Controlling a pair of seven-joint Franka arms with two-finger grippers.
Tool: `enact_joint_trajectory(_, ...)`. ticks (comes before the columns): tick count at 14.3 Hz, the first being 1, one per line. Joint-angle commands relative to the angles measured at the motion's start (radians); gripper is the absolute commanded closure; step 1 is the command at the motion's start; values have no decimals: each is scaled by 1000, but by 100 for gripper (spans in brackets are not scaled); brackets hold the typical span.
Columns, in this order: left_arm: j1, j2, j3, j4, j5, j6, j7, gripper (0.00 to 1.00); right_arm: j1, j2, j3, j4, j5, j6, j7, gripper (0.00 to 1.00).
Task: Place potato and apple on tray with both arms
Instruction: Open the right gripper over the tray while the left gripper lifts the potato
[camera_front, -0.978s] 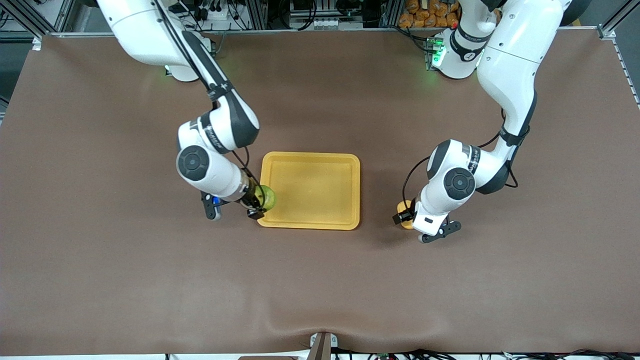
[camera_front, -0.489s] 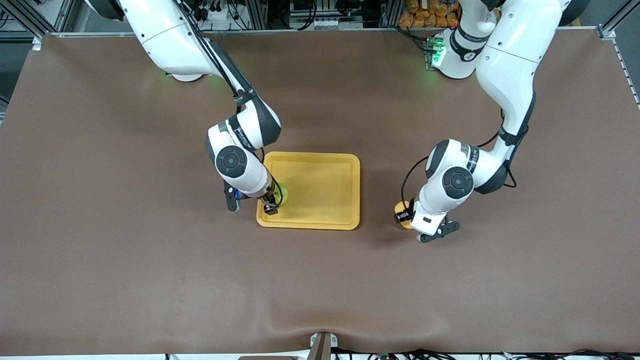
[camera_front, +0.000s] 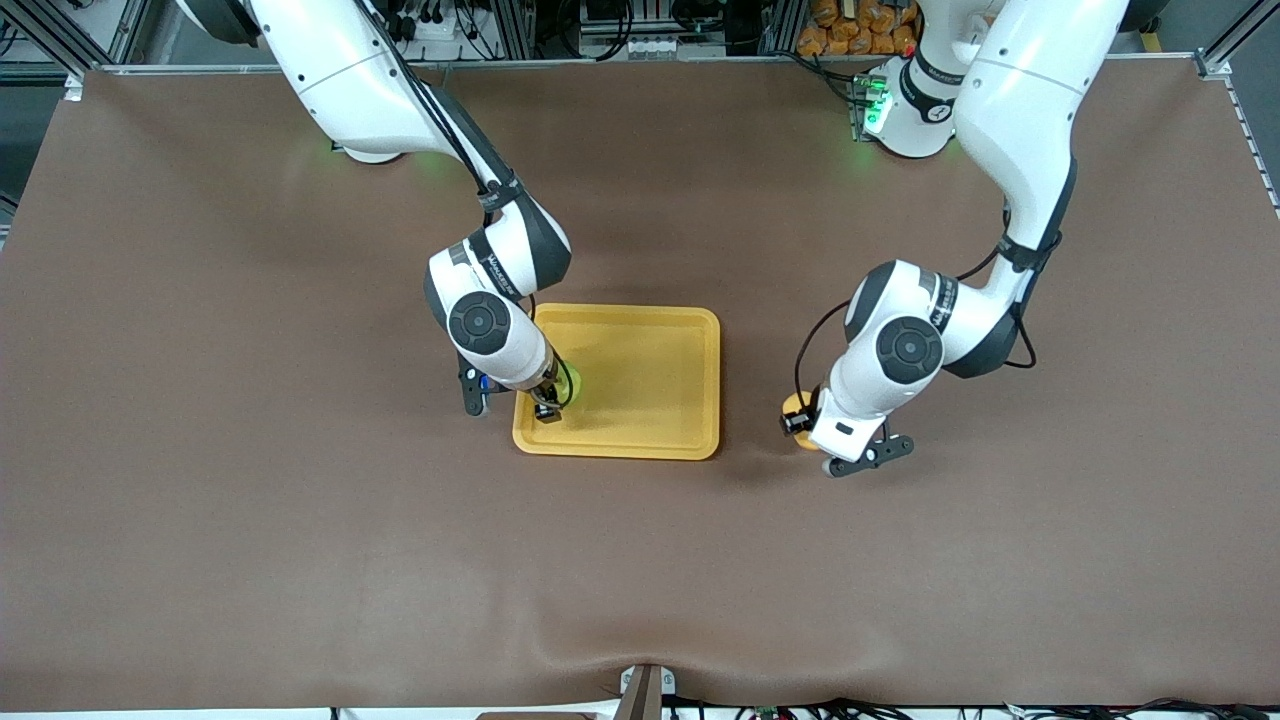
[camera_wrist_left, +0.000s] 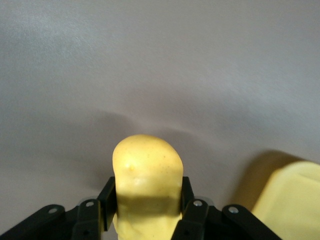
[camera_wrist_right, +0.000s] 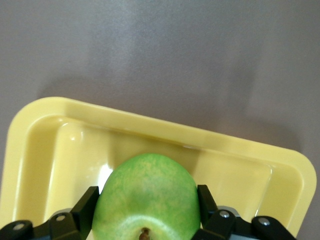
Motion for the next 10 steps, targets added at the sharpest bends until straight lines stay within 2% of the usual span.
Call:
enact_joint_trajectory(1, -41, -29, -5, -6, 15, -30, 12, 72, 12, 0, -12, 8, -22, -4, 12, 0)
enact_joint_trajectory(5, -117, -23, -3, 7, 18, -30, 76, 72, -5, -53, -13, 16, -24, -43, 3, 0)
enact_joint_trajectory(10, -183, 17, -5, 52, 101, -30, 84, 73, -9, -141, -12, 22, -20, -199, -35, 0)
